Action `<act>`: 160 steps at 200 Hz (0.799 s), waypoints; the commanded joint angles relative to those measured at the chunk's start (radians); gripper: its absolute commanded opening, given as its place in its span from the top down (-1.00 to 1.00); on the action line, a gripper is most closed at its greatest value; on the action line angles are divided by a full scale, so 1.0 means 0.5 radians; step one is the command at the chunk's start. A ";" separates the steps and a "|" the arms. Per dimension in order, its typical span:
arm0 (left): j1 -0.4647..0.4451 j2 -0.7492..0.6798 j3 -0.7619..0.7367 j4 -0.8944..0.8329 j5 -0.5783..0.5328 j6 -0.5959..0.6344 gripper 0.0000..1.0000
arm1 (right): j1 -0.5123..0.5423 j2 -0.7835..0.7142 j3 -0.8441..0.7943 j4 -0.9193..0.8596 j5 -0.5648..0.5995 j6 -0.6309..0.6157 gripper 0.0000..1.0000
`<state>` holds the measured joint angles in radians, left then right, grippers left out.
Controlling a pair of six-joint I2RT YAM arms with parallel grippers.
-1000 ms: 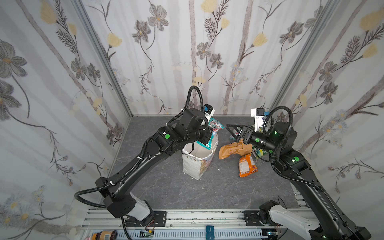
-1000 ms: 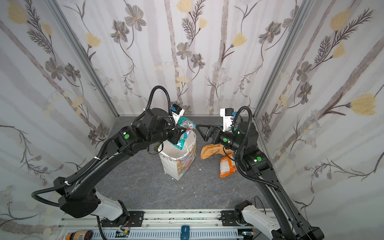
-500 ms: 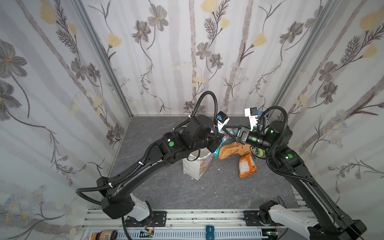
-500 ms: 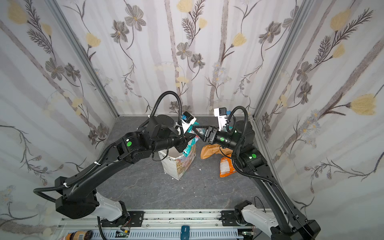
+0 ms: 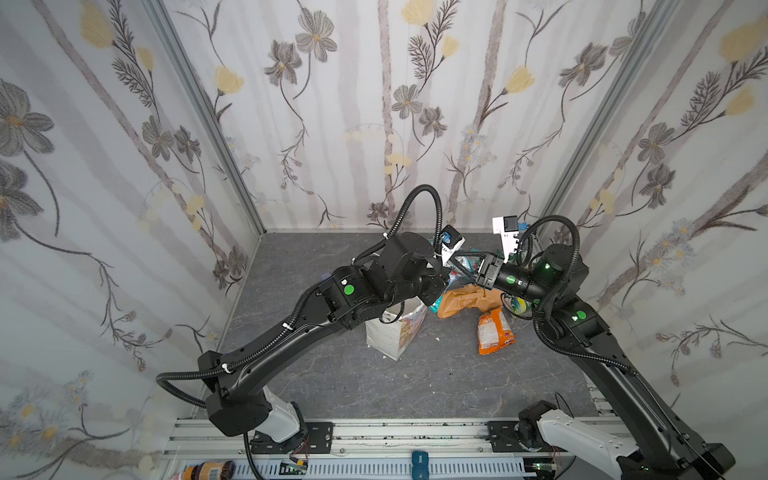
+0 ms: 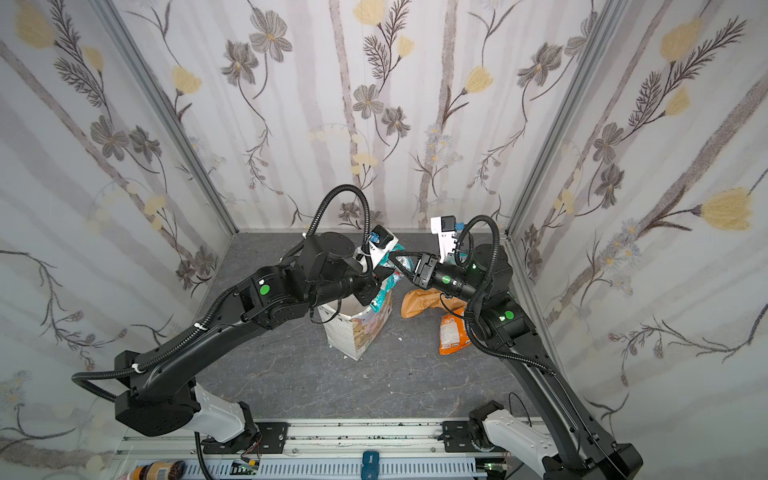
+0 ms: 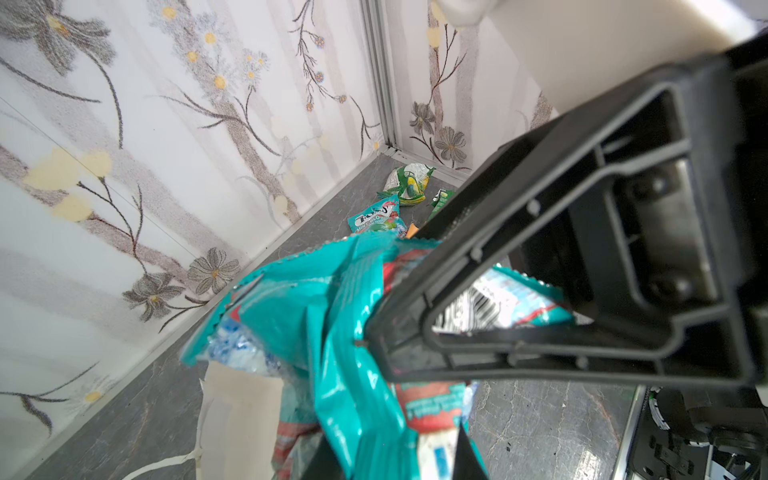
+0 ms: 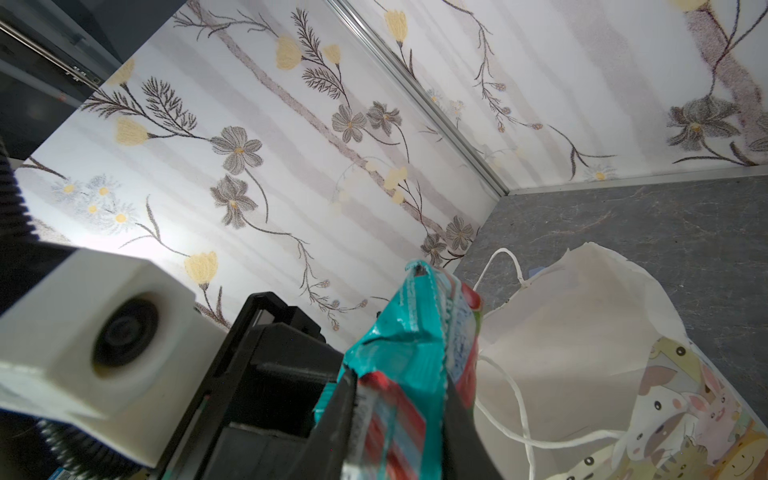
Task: Take the snacks out of the paper bag
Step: 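Grasp the teal packet with the right gripper from the left gripper, then lower the teal packet beside the pile with the right gripper while the left withdraws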
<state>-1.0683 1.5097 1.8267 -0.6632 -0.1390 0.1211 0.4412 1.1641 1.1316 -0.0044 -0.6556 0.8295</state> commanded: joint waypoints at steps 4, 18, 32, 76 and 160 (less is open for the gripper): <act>-0.012 -0.047 -0.037 0.155 -0.035 0.025 0.33 | 0.007 -0.022 0.057 0.194 -0.033 0.081 0.89; -0.015 -0.080 -0.062 0.183 -0.041 0.025 0.14 | 0.005 -0.028 0.083 0.191 -0.010 0.080 0.96; -0.022 -0.120 -0.092 0.209 -0.053 0.025 -0.13 | 0.007 -0.038 0.109 0.181 0.017 0.079 1.00; -0.045 -0.349 -0.279 0.316 -0.063 0.014 -0.68 | -0.028 -0.106 0.129 0.129 0.154 0.020 1.00; -0.045 -0.999 -0.905 0.403 -0.160 -0.007 -1.00 | -0.293 -0.507 -0.327 -0.030 0.435 0.010 1.00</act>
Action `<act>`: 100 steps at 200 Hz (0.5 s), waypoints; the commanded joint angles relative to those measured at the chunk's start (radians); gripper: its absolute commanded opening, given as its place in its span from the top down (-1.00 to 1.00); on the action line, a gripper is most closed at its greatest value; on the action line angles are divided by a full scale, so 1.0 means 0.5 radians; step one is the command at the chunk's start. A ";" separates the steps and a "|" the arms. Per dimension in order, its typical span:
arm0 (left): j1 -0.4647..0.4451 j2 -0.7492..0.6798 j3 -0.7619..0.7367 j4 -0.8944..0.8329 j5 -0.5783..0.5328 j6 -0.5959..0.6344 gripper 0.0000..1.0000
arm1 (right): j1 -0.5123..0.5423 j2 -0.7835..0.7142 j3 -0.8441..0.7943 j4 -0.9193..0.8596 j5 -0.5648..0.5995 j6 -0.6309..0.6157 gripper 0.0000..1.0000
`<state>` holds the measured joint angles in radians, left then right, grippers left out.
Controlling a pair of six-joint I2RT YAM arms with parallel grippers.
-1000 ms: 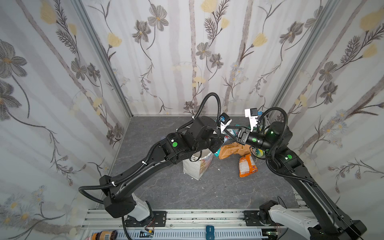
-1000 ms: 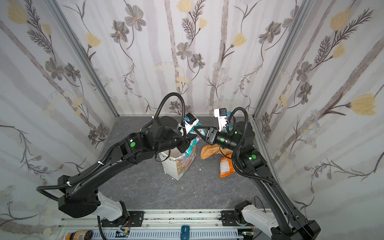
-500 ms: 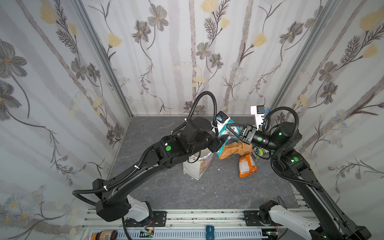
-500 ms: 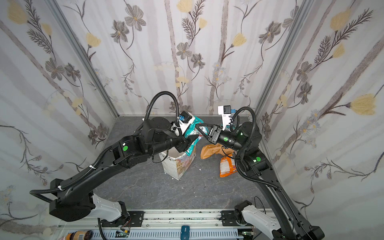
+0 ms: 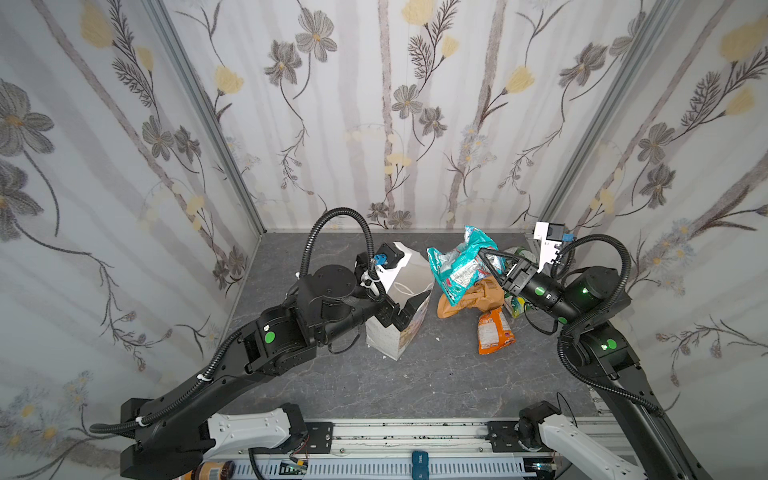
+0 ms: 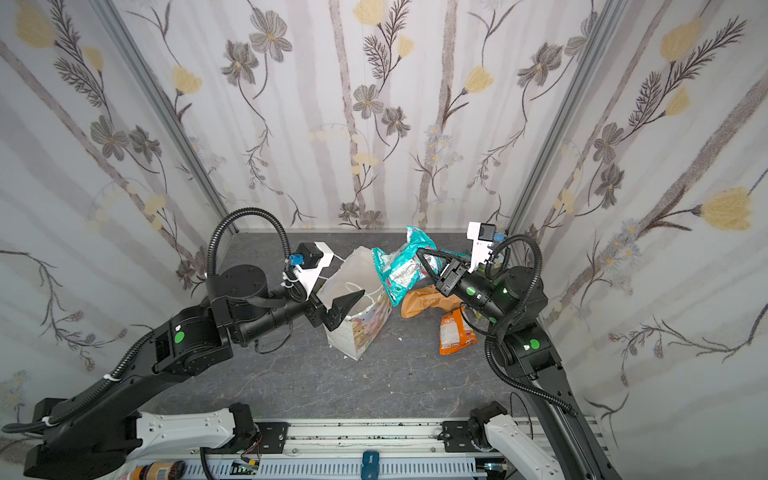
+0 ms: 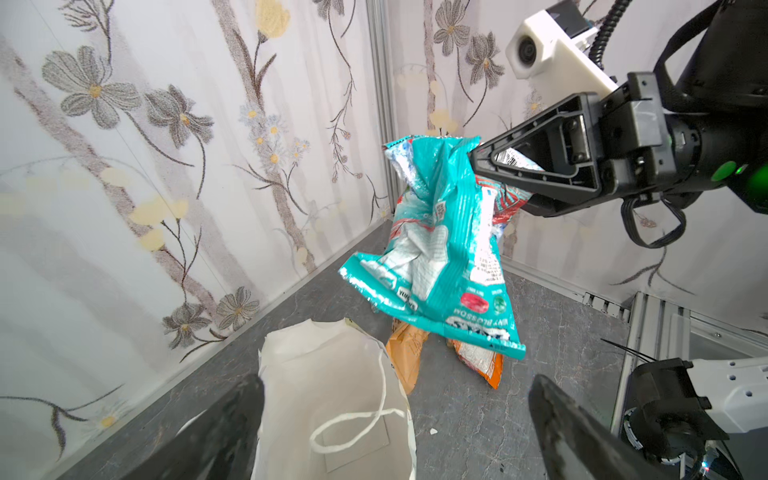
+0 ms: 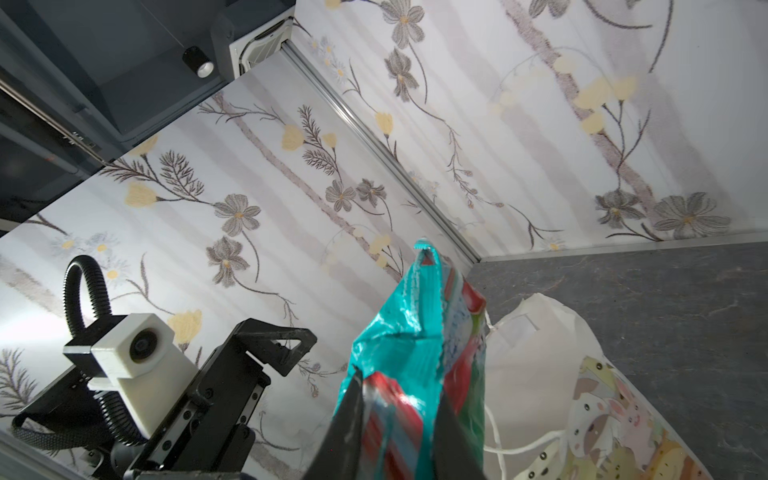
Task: Take the snacks out of the paper bag
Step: 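Lower the teal packet beside the pile with the right gripper while the left withdraws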
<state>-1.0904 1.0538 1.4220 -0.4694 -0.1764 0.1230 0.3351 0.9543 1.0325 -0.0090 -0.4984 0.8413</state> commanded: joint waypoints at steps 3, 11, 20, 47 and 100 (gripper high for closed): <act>0.000 -0.099 -0.105 -0.003 -0.093 -0.018 -1.00 | -0.093 -0.102 -0.156 -0.026 0.120 -0.009 1.00; 0.001 -0.127 -0.142 -0.042 -0.128 -0.040 -1.00 | -0.122 -0.141 -0.231 -0.037 0.117 0.006 1.00; -0.001 -0.162 -0.184 -0.076 -0.170 -0.071 -1.00 | -0.141 -0.182 -0.325 -0.047 0.119 0.014 1.00; -0.001 -0.259 -0.313 -0.134 -0.246 -0.156 -1.00 | -0.167 -0.260 -0.550 -0.143 0.183 -0.048 1.00; 0.000 -0.423 -0.520 -0.017 -0.203 -0.211 -1.00 | -0.170 -0.151 -1.062 -0.028 0.167 -0.157 1.00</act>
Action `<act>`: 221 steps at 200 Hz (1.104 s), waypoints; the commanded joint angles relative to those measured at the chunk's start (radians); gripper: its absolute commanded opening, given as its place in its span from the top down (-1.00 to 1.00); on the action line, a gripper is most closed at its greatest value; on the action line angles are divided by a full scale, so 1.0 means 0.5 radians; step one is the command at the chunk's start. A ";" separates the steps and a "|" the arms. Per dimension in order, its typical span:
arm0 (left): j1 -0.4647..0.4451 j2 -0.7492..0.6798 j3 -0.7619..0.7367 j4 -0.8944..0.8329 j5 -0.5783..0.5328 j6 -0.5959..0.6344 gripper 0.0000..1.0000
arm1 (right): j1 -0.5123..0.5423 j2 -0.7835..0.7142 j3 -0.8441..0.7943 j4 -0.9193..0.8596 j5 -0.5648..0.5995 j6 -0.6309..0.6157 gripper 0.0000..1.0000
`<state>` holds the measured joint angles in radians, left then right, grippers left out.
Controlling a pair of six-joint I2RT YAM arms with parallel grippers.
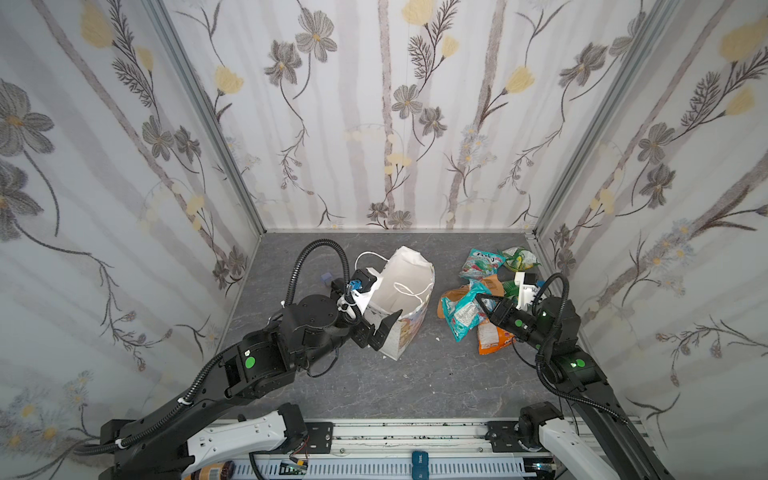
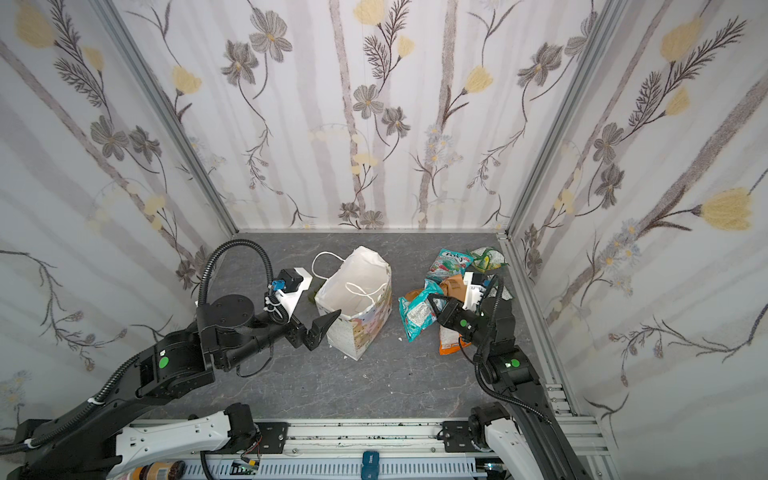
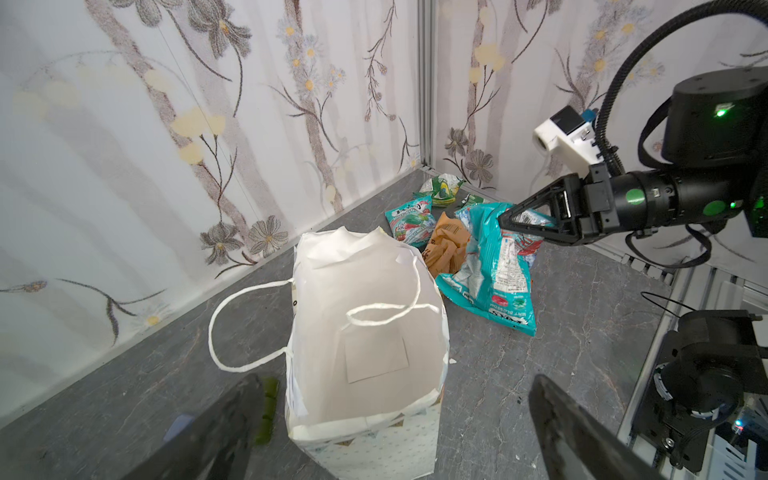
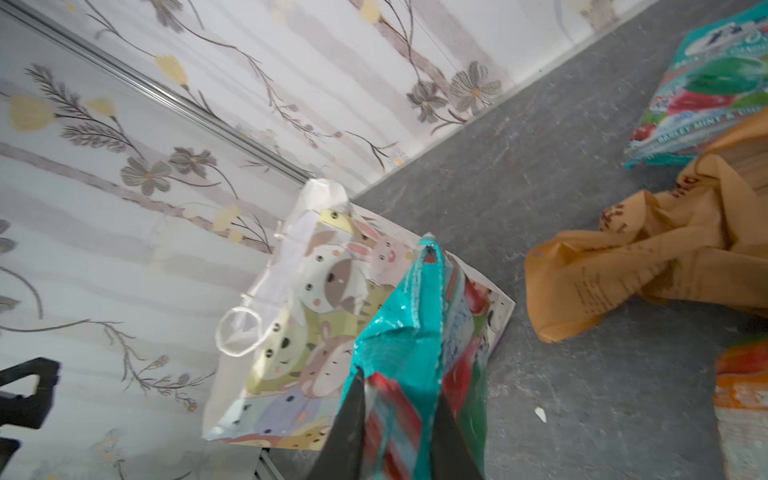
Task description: Take the snacks out of the paper bag
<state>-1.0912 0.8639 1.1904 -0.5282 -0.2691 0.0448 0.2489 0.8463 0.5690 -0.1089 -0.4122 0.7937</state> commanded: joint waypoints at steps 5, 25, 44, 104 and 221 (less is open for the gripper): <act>0.002 -0.049 -0.071 0.113 -0.014 -0.058 -1.00 | 0.002 0.096 -0.171 0.207 -0.004 -0.072 1.00; 0.001 -0.052 -0.086 0.125 -0.006 -0.066 -1.00 | 0.005 0.262 -0.260 0.330 0.023 -0.139 1.00; 0.002 -0.050 -0.091 0.118 -0.009 -0.067 -1.00 | 0.005 0.466 -0.281 0.434 0.009 -0.232 1.00; 0.003 -0.094 -0.104 0.097 -0.047 -0.115 -1.00 | 0.011 1.008 -0.268 0.680 0.073 -0.390 1.00; 0.003 -0.165 -0.156 0.087 -0.139 -0.127 -1.00 | 0.008 0.729 -0.136 0.170 0.427 -0.519 -0.34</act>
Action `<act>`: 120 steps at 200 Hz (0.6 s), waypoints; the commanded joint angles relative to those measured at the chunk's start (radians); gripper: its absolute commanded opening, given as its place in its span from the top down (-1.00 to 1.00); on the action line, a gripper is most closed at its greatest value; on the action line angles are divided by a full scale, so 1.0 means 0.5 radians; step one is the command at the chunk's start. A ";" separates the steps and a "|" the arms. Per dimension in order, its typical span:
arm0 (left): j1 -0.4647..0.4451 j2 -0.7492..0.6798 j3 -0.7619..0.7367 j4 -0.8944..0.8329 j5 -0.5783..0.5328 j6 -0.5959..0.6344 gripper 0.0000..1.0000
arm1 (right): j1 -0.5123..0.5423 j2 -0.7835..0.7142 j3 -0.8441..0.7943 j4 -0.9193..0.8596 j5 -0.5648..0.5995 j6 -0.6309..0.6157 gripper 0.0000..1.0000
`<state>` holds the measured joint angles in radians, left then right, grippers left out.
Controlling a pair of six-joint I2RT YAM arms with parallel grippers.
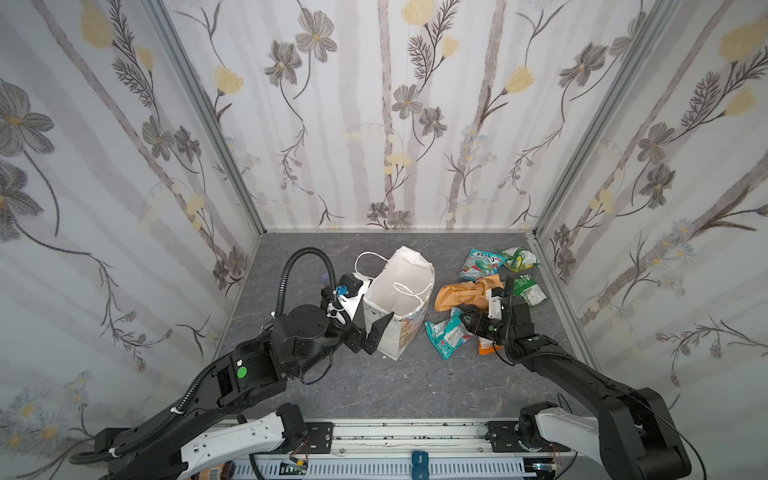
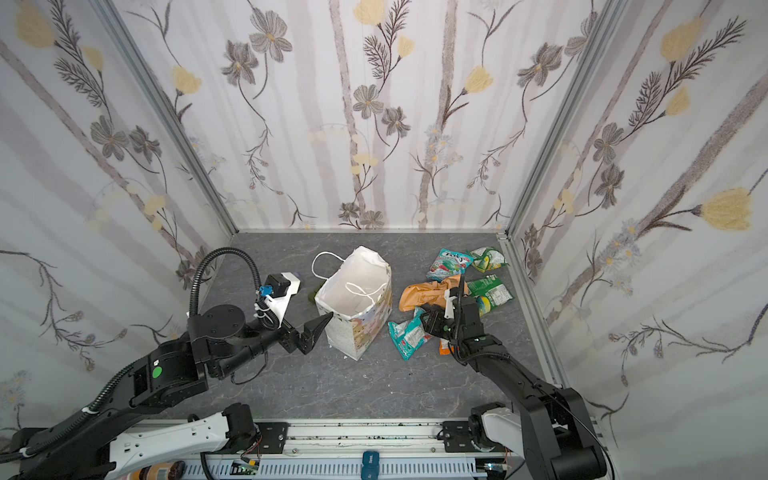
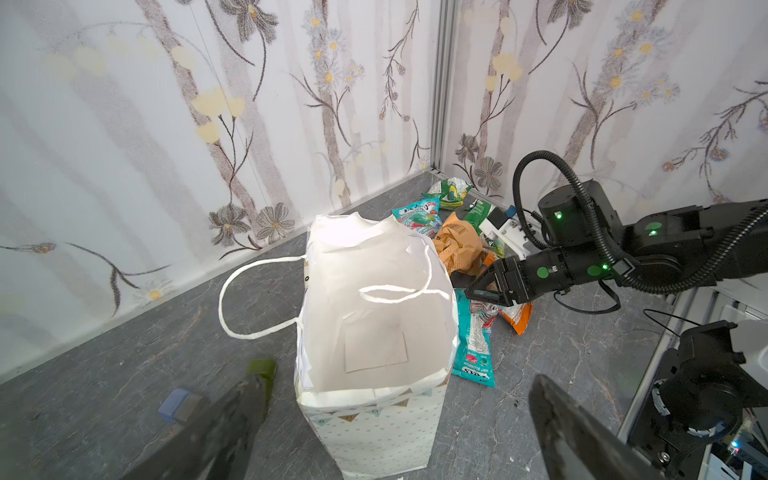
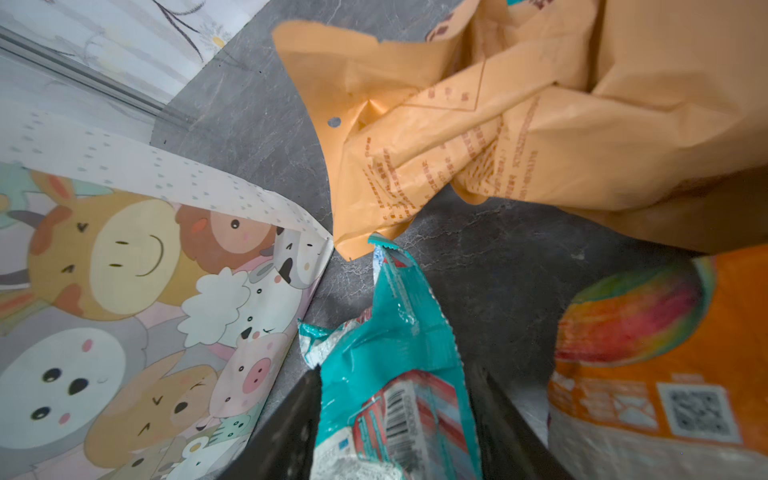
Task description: Take the snacks out of the paper bag
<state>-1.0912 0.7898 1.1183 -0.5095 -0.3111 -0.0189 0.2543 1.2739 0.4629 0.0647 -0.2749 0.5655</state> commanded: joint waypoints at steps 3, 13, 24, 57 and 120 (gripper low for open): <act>0.001 -0.022 -0.016 0.054 -0.060 0.004 -1.00 | -0.002 -0.150 0.084 -0.197 0.170 -0.070 -0.38; 0.001 -0.044 -0.040 0.074 -0.101 0.017 -1.00 | -0.005 -0.244 0.122 -0.242 0.245 -0.088 -0.46; 0.003 -0.091 -0.081 0.114 -0.174 0.031 -1.00 | -0.011 -0.332 0.160 -0.281 0.367 -0.102 -0.58; -0.001 -0.272 -0.275 0.306 -0.448 0.100 -1.00 | -0.040 -0.558 0.186 -0.178 0.867 -0.208 -0.92; 0.033 -0.596 -0.783 0.679 -1.351 0.319 -1.00 | -0.317 -0.684 -0.168 0.655 1.379 -0.525 -0.99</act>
<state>-1.0870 0.5282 0.8070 -0.3077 -0.7513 0.0757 0.1387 0.9306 0.4454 0.1501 0.2886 0.3988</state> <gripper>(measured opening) 0.997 0.995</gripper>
